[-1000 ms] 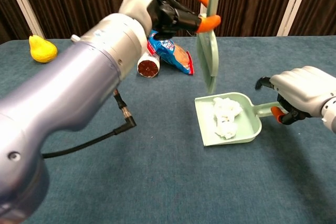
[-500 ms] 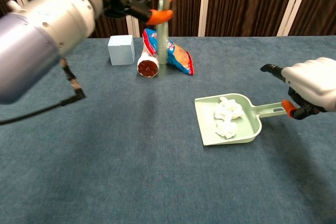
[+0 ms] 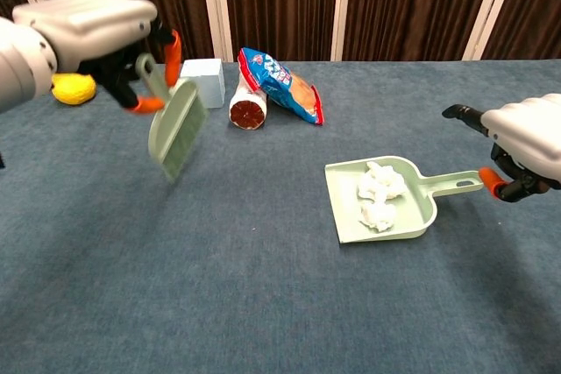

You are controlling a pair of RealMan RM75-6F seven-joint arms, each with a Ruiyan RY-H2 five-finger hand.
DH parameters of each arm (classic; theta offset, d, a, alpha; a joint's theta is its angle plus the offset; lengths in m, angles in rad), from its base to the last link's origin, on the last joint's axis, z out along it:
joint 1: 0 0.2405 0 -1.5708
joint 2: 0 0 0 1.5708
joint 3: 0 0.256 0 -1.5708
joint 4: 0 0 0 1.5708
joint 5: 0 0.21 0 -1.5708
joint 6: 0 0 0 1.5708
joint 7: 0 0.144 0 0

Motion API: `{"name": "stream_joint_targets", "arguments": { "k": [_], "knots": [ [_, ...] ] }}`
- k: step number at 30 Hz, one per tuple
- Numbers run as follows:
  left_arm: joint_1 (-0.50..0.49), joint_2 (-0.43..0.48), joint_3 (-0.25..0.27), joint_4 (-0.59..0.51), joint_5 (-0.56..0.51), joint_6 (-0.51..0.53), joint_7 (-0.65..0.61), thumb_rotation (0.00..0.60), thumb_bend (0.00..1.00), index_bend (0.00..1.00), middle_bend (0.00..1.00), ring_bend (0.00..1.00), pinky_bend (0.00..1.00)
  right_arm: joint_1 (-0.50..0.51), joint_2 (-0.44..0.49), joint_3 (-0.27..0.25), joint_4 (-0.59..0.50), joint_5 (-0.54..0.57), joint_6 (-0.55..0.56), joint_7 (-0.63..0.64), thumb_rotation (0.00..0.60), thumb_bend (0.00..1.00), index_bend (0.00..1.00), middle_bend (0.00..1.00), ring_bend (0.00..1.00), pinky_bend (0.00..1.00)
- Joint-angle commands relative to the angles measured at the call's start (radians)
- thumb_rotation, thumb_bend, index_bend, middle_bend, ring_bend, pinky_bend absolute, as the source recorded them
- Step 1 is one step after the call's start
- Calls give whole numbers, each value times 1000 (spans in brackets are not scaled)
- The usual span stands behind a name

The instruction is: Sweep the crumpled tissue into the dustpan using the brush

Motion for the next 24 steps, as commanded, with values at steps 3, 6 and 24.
{"name": "stream_joint_targets", "arguments": {
  "k": [3, 6, 24],
  "knots": [
    [-2, -6, 28, -13, -45, 16, 54, 600, 48, 331, 772, 902, 1000, 0, 17, 9, -22, -6, 7, -2, 600, 552, 0, 836, 847, 850],
    [-3, -17, 12, -27, -56, 41, 42, 600, 0, 183, 707, 887, 1000, 1, 31, 15, -34, -6, 8, -1, 600, 551, 0, 837, 847, 850],
    [3, 3, -80, -116, 76, 148, -127, 600, 0, 58, 476, 729, 939, -7, 72, 24, -77, -16, 21, 11, 600, 551, 0, 836, 847, 850]
  ]
}}
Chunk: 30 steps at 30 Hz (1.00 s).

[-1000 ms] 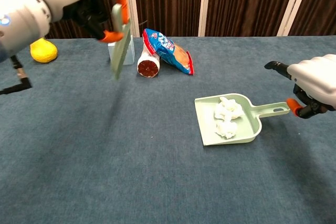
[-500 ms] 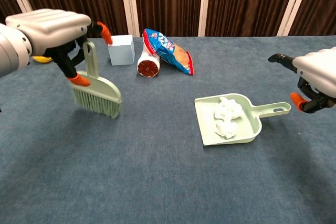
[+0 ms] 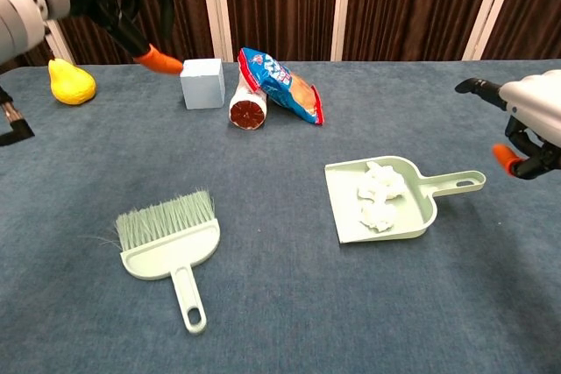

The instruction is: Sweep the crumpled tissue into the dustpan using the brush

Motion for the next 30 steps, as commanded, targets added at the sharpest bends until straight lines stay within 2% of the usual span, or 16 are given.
{"name": "stream_joint_targets", "arguments": {
  "k": [1, 3, 5, 8, 10, 12, 13, 15, 17, 21, 25, 30],
  "knots": [
    [11, 21, -4, -17, 21, 18, -15, 600, 0, 58, 462, 704, 914, -1, 5, 2, -6, -3, 3, 1, 600, 551, 0, 836, 844, 850],
    [29, 51, 5, -33, 36, 28, -31, 600, 0, 58, 408, 631, 844, -3, 12, 0, -10, -8, 4, 8, 600, 551, 0, 827, 815, 837],
    [53, 89, 21, -52, 52, 32, -56, 600, 0, 53, 329, 526, 763, -6, 20, -3, -12, -18, 5, 20, 600, 551, 0, 748, 722, 772],
    [110, 172, 64, -91, 90, 35, -131, 600, 0, 29, 161, 290, 559, -15, 39, -14, -9, -49, 8, 49, 600, 551, 0, 487, 423, 527],
    [161, 235, 100, -113, 135, 45, -209, 600, 0, 10, 62, 149, 437, -24, 58, -24, 0, -76, 15, 70, 600, 547, 0, 277, 190, 289],
    [218, 287, 141, -120, 185, 72, -294, 600, 0, 0, 3, 32, 309, -38, 79, -32, 4, -96, 22, 104, 600, 516, 0, 101, 41, 109],
    [254, 317, 168, -118, 217, 91, -345, 600, 0, 0, 0, 13, 267, -46, 94, -36, 1, -105, 23, 129, 600, 490, 0, 47, 9, 57],
    [313, 363, 216, -98, 283, 124, -439, 600, 0, 0, 0, 0, 171, -63, 122, -46, -3, -126, 27, 176, 600, 440, 0, 1, 0, 12],
    [369, 399, 269, -58, 339, 155, -503, 600, 0, 0, 0, 0, 119, -86, 157, -64, -7, -161, 39, 231, 600, 396, 0, 0, 0, 0],
    [465, 445, 358, 36, 420, 207, -593, 600, 0, 0, 0, 0, 77, -143, 227, -112, -6, -252, 80, 349, 600, 365, 0, 0, 0, 0],
    [552, 461, 410, 103, 461, 268, -683, 600, 0, 0, 0, 0, 68, -223, 283, -163, 8, -367, 181, 470, 600, 362, 0, 0, 0, 0],
    [630, 404, 409, 251, 509, 368, -714, 600, 0, 0, 0, 0, 68, -295, 287, -203, 131, -515, 298, 569, 600, 363, 0, 0, 0, 0]
  ]
}}
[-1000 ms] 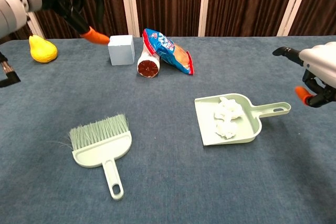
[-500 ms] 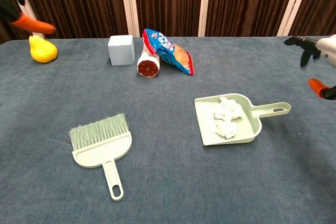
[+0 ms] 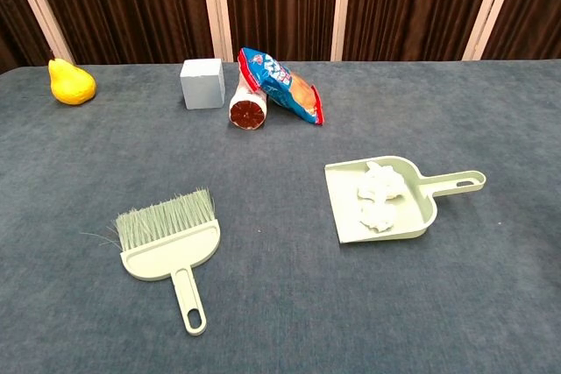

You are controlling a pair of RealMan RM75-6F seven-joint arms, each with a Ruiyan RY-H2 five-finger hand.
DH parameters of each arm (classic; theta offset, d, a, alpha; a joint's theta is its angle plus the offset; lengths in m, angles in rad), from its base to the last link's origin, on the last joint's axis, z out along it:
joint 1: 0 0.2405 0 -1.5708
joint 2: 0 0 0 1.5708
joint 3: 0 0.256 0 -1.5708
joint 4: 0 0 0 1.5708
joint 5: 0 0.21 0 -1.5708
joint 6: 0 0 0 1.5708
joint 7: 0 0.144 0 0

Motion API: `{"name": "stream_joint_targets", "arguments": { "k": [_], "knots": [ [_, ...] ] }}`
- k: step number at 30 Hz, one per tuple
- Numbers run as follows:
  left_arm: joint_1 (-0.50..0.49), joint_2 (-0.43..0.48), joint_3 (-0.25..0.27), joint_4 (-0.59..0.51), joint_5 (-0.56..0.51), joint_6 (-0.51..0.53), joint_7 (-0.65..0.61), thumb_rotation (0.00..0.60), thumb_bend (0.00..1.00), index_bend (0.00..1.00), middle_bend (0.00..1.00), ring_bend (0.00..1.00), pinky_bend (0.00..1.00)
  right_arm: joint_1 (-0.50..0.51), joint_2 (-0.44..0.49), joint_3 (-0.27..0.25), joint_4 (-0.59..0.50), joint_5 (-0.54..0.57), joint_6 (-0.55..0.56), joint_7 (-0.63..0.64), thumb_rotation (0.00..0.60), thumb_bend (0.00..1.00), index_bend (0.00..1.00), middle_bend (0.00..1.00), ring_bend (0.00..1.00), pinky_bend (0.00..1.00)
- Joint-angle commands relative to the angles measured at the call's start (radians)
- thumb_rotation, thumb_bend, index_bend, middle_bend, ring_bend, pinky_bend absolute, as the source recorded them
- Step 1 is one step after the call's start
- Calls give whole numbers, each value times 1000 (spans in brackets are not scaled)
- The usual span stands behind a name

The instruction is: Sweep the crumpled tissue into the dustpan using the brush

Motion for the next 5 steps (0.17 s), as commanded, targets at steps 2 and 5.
{"name": "stream_joint_targets", "arguments": {
  "k": [2, 5],
  "knots": [
    [75, -52, 11, 160, 36, 66, -28, 600, 0, 0, 0, 0, 68, -83, 11, -46, 145, -119, 100, 88, 600, 362, 0, 0, 0, 0],
    [87, -60, 7, 176, 26, 51, -35, 600, 0, 0, 0, 0, 68, -102, 16, -46, 156, -112, 94, 118, 600, 362, 0, 0, 0, 0]
  ]
}}
